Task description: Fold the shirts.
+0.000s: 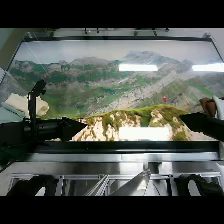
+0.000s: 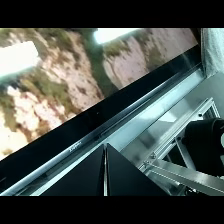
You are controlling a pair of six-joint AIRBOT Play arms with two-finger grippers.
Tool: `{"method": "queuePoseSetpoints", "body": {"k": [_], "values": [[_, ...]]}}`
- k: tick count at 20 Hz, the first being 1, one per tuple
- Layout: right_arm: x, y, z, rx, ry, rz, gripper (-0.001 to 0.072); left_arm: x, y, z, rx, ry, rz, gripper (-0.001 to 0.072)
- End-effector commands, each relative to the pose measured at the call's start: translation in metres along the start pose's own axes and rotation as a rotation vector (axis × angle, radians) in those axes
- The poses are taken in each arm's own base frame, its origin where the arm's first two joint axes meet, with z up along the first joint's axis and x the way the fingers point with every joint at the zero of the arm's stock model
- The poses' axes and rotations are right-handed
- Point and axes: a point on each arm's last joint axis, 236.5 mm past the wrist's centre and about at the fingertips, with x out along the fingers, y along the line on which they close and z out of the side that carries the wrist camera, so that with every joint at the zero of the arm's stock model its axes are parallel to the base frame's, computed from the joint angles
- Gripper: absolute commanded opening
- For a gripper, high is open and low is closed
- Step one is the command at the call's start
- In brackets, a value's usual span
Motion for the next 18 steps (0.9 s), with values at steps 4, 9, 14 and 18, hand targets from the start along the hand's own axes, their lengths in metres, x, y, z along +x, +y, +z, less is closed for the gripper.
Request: {"method": "queuePoseSetpoints", "body": {"k": [4, 9, 14, 18], "values": [[0.000, 0.000, -0.001, 0.000, 0.002, 0.001, 0.0019, -0.001, 0.000, 0.000, 0.000, 0.000, 0.000, 0.0021], [0.000, 0.000, -0.001, 0.000, 0.002, 0.001, 0.0019, -0.070, 0.077, 0.072, -0.020, -0.178, 0.334, 0.0717], [0.001, 0.000, -0.001, 0.003, 0.005, 0.000, 0.0019, -0.198, 0.254, 0.069, -0.259, -0.039, 0.834, 0.0718], [0.001, -0.001, 0.004, 0.006, -0.013, 0.000, 0.0020, -0.201, 0.340, 0.028, -0.526, 0.158, 0.763, 0.0719]]}}
